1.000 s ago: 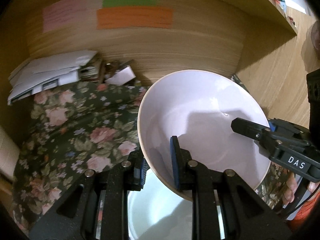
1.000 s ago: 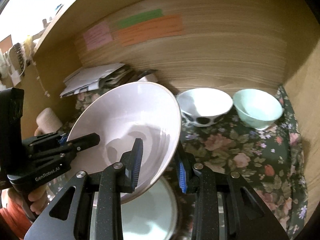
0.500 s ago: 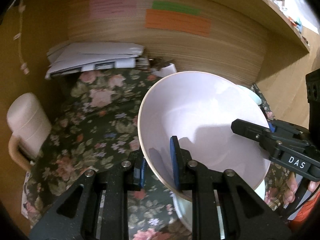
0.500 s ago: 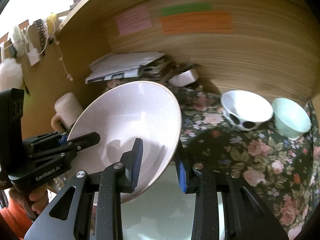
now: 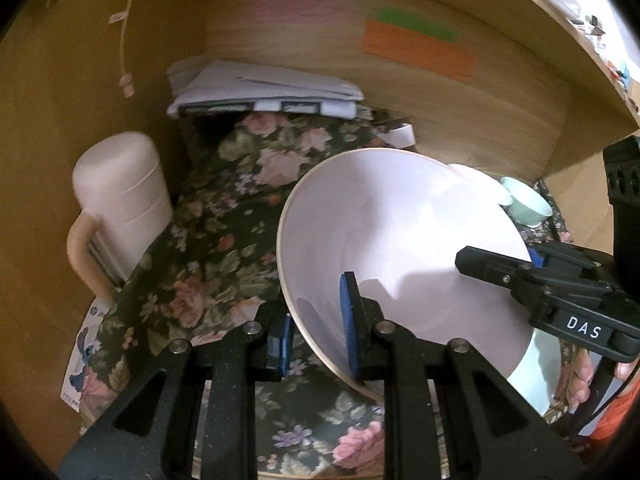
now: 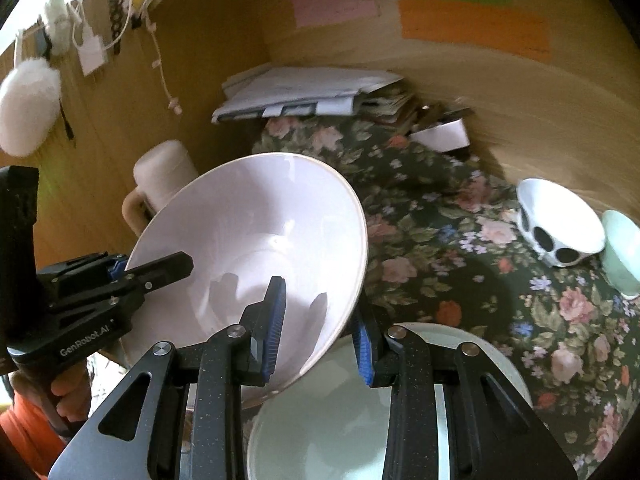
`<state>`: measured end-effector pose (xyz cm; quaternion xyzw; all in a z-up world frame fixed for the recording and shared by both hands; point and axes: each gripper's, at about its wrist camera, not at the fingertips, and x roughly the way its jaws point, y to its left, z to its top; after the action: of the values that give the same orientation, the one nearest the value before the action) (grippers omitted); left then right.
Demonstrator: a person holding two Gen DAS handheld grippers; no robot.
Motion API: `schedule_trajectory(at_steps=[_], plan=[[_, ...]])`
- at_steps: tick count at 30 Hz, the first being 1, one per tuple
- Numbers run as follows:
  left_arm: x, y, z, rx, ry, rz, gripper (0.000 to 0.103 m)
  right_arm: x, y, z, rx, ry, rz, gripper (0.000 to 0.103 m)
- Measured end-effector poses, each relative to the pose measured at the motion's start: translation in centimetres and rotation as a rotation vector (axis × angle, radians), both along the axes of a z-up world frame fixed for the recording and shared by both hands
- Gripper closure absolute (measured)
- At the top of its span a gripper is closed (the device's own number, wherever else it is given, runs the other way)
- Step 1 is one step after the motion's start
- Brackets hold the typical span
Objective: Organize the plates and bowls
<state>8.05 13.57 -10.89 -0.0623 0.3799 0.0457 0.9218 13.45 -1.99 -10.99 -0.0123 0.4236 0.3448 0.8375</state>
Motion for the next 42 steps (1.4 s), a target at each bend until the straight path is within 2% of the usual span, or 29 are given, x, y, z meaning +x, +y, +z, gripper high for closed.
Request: schedule_trajectory(at_steps=[22, 26, 33, 37, 42], plan=[[0.2, 4.3, -5.5, -0.056, 0.105, 0.075, 0.082, 1.4, 5.5, -4.8, -0.141, 0.119, 0.081, 0.075], [0.2, 4.4, -5.8, -0.067, 0.112, 0.067, 0.082, 1.2, 5.9, -5.4, -0.186, 0.103, 0.098, 0.074], [0.3, 4.2, -5.7, -0.07, 0.106, 0.062, 0.08, 1.5, 5.1, -5.1, -0.157, 0.113, 0.091, 0.073], [0.3, 4.1, -5.1, -0.04, 0.094, 0.076, 0.075, 1.5, 4.3, -4.2, -0.129, 0.105, 0.075, 0.073], [-0.3, 4.0, -3.2, -0.003, 0.037, 0.096, 0.058, 1.4, 2.5, -2.2, -0.07, 0.073, 0.045, 0.072]])
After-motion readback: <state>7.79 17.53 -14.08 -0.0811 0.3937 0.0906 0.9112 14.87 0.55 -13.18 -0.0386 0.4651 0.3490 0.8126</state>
